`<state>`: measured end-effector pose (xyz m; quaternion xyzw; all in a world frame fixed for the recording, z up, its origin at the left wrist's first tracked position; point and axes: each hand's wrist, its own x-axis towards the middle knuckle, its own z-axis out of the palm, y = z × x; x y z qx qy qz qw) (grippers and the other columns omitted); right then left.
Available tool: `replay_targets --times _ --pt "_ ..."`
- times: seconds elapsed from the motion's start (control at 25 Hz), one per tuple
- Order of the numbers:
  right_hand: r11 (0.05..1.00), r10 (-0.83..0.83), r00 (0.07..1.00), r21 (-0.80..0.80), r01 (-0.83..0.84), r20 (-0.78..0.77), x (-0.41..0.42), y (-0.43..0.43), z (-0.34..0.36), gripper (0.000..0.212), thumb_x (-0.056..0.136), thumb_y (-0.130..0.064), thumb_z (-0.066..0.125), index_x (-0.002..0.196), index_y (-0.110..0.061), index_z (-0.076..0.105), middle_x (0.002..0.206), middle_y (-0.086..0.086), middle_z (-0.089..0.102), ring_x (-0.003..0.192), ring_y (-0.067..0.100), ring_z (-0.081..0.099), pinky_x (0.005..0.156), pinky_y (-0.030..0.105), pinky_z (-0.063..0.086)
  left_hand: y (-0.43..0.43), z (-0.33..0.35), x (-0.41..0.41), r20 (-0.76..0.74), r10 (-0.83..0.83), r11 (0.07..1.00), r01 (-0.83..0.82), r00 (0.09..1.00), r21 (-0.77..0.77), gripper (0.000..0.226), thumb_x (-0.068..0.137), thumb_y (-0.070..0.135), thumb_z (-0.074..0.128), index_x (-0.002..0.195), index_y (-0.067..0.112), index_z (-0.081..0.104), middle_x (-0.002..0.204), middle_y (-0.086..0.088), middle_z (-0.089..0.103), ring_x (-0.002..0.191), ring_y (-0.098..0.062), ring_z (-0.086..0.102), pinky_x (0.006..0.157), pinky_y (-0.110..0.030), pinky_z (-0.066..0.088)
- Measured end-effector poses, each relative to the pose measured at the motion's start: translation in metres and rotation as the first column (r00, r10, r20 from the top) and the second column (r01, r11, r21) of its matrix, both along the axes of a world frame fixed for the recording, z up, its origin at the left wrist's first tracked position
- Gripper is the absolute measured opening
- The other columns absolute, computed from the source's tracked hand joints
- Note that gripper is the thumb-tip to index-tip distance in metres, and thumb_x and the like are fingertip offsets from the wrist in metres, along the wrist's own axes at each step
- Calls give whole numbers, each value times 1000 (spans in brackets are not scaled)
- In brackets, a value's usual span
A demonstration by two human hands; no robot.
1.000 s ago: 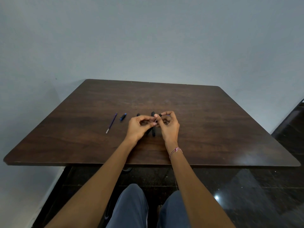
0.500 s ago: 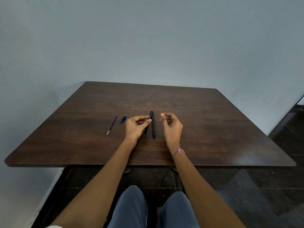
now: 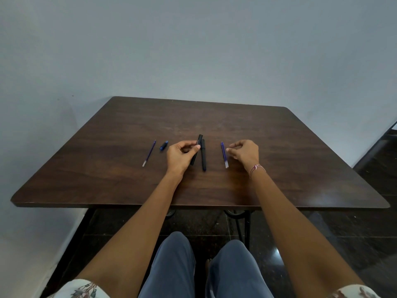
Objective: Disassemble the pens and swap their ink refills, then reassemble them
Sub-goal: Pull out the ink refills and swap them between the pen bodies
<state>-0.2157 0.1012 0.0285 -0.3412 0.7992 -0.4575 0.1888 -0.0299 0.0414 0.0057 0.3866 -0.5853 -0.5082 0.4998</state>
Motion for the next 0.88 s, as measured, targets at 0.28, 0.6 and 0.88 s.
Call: replay_targets --times 0.28,0.6,0.88 --pt "979 68 998 194 -69 9 -2 -9 6 16 77 -13 77 90 -6 71 89 5 67 83 13 62 87 31 55 -1 -1 0 32 -15 1000 15 999 -2 21 77 9 75 97 17 71 87 7 70 87 -9 67 80 -20 52" --pt "984 49 999 169 -52 21 -8 -7 5 13 78 6 70 82 -6 70 86 11 66 80 17 64 78 30 58 1 0 1 32 -7 1000 7 999 4 22 78 7 75 99 13 70 88 4 70 88 -10 66 81 -20 52" --pt "995 -45 994 88 54 -101 -11 -6 -1 11 80 -16 75 81 -7 69 89 13 70 86 22 64 89 38 54 2 2 1 52 -3 1000 4 999 -24 23 78 7 75 100 12 70 84 8 69 80 -1 65 71 -10 50"
